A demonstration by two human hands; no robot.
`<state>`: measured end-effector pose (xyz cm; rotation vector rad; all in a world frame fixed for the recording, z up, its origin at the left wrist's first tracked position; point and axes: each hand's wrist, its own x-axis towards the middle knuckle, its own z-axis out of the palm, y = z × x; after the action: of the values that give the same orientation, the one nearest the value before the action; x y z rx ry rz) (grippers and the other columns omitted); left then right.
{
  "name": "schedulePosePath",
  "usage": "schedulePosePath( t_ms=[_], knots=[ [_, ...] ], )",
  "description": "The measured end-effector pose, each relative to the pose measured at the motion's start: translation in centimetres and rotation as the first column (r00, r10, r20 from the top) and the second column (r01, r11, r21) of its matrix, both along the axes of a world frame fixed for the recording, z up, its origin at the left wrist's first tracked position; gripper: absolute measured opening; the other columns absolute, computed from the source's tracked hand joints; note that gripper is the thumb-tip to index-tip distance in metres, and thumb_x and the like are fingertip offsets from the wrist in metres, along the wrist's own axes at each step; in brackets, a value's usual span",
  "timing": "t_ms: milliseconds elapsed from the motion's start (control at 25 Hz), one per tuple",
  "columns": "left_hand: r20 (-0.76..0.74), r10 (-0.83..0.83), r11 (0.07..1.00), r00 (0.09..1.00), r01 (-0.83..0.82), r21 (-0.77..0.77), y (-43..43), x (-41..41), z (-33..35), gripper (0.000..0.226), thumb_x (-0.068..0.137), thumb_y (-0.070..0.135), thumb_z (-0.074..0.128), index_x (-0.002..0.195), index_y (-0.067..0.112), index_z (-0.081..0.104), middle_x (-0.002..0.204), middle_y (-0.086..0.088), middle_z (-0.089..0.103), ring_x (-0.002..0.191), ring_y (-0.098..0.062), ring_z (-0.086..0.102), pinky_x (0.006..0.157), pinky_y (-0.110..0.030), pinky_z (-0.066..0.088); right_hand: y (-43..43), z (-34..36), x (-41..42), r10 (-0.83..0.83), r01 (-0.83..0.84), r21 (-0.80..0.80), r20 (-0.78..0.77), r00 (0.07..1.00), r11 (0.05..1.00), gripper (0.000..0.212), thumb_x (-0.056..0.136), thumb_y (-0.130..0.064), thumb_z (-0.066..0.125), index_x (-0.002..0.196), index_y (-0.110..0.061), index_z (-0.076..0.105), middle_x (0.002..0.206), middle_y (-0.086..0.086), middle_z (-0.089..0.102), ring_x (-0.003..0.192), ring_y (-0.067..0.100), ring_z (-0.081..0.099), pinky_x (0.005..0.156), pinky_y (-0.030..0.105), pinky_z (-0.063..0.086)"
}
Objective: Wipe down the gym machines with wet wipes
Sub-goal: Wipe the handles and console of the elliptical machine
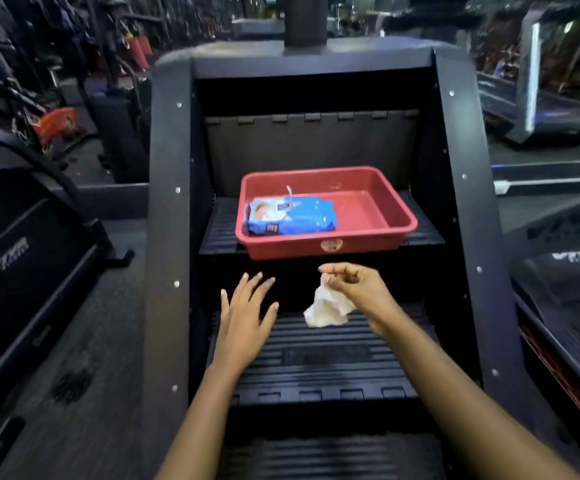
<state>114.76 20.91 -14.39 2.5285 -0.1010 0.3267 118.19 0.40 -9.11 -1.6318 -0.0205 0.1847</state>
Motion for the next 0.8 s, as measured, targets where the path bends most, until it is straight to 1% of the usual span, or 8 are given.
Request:
schedulePosePath(
  t_ms=[120, 240, 360, 400, 480, 560, 640, 800],
  knots=[
    [-0.170, 0.036, 0.999, 0.985, -0.038, -0.009, 0.6, -7.6, -4.4, 0.047, 0.099, 0.030, 0.047, 0.144, 0.026, 0.037, 0.154, 0.005, 0.026, 0.146, -0.014, 0.010, 0.117, -0.042, 0.000, 0.8, -3.4, -6.3, 0.045, -0.050, -0.108, -0.049, 0.998, 0.993, 0.012, 0.087, -0.006, 0.063, 0.097, -0.007, 0.069, 0.074, -0.002, 0.065, 0.065, 0.003, 0.058, 0.059, 0.013, 0.047],
    [-0.310, 0.080, 0.995, 0.947, -0.092, -0.026, 0.8, -17.1, -7.7, 0.047, 0.099, 0.033, 0.046, 0.144, 0.025, 0.037, 0.154, 0.003, 0.027, 0.146, -0.015, 0.014, 0.117, -0.042, 0.005, 1.2, -6.4, -12.6, 0.158, -0.178, -0.203, -0.111, 0.981, 0.963, 0.010, 0.086, -0.011, 0.066, 0.087, -0.019, 0.070, 0.076, -0.007, 0.068, 0.071, 0.004, 0.062, 0.066, 0.020, 0.049],
    [-0.395, 0.188, 0.980, 0.899, -0.196, 0.020, 0.8, -27.0, -9.6, 0.051, 0.096, 0.045, 0.042, 0.142, 0.023, 0.041, 0.152, 0.001, 0.032, 0.144, -0.017, 0.021, 0.117, -0.044, 0.010, 1.8, -8.9, -19.4, 0.326, -0.354, -0.285, -0.144, 0.934, 0.890, 0.011, 0.085, -0.013, 0.067, 0.083, -0.023, 0.070, 0.071, -0.014, 0.067, 0.066, -0.006, 0.060, 0.065, 0.012, 0.046],
    [-0.425, 0.237, 0.971, 0.874, -0.233, 0.061, 0.6, -30.5, -9.9, 0.050, 0.097, 0.044, 0.042, 0.143, 0.023, 0.040, 0.152, 0.002, 0.031, 0.144, -0.016, 0.020, 0.117, -0.044, 0.010, 2.1, -9.6, -21.6, 0.383, -0.408, -0.294, -0.142, 0.913, 0.864, 0.012, 0.085, -0.012, 0.067, 0.083, -0.024, 0.070, 0.068, -0.018, 0.066, 0.063, -0.010, 0.059, 0.063, 0.009, 0.045],
    [-0.465, 0.356, 0.932, 0.810, -0.342, 0.118, 0.3, -37.8, -10.2, 0.048, 0.099, 0.036, 0.044, 0.144, 0.023, 0.038, 0.153, 0.003, 0.030, 0.145, -0.015, 0.018, 0.117, -0.043, 0.010, 3.2, -11.3, -25.9, 0.508, -0.531, -0.271, -0.156, 0.847, 0.803, 0.016, 0.084, -0.010, 0.066, 0.082, -0.025, 0.070, 0.065, -0.018, 0.066, 0.062, -0.010, 0.058, 0.063, 0.011, 0.045],
    [-0.533, 0.453, 0.884, 0.714, -0.436, 0.166, -0.5, -45.7, -9.5, 0.048, 0.100, 0.036, 0.041, 0.146, 0.025, 0.035, 0.154, 0.005, 0.027, 0.146, -0.014, 0.015, 0.117, -0.042, 0.010, 4.5, -12.8, -30.3, 0.622, -0.644, -0.285, -0.175, 0.764, 0.710, 0.021, 0.084, -0.012, 0.067, 0.077, -0.031, 0.069, 0.070, -0.012, 0.069, 0.067, -0.001, 0.061, 0.066, 0.019, 0.047],
    [-0.582, 0.521, 0.841, 0.624, -0.493, 0.225, -0.9, -53.1, -8.5, 0.048, 0.101, 0.038, 0.039, 0.147, 0.027, 0.030, 0.155, 0.008, 0.023, 0.146, -0.013, 0.011, 0.118, -0.040, 0.008, 6.2, -13.4, -34.9, 0.710, -0.727, -0.273, -0.179, 0.681, 0.629, 0.021, 0.083, -0.013, 0.068, 0.076, -0.033, 0.068, 0.073, -0.008, 0.070, 0.068, 0.004, 0.062, 0.065, 0.021, 0.047],
    [-0.577, 0.665, 0.698, 0.474, -0.668, 0.257, -0.5, -63.9, -7.6, 0.049, 0.100, 0.038, 0.039, 0.147, 0.028, 0.029, 0.155, 0.007, 0.023, 0.146, -0.012, 0.012, 0.118, -0.039, 0.009, 10.8, -13.5, -42.6, 0.841, -0.855, -0.232, -0.191, 0.507, 0.463, 0.018, 0.083, -0.011, 0.067, 0.081, -0.029, 0.069, 0.080, 0.001, 0.071, 0.073, 0.009, 0.062, 0.071, 0.023, 0.049]
  ],
)
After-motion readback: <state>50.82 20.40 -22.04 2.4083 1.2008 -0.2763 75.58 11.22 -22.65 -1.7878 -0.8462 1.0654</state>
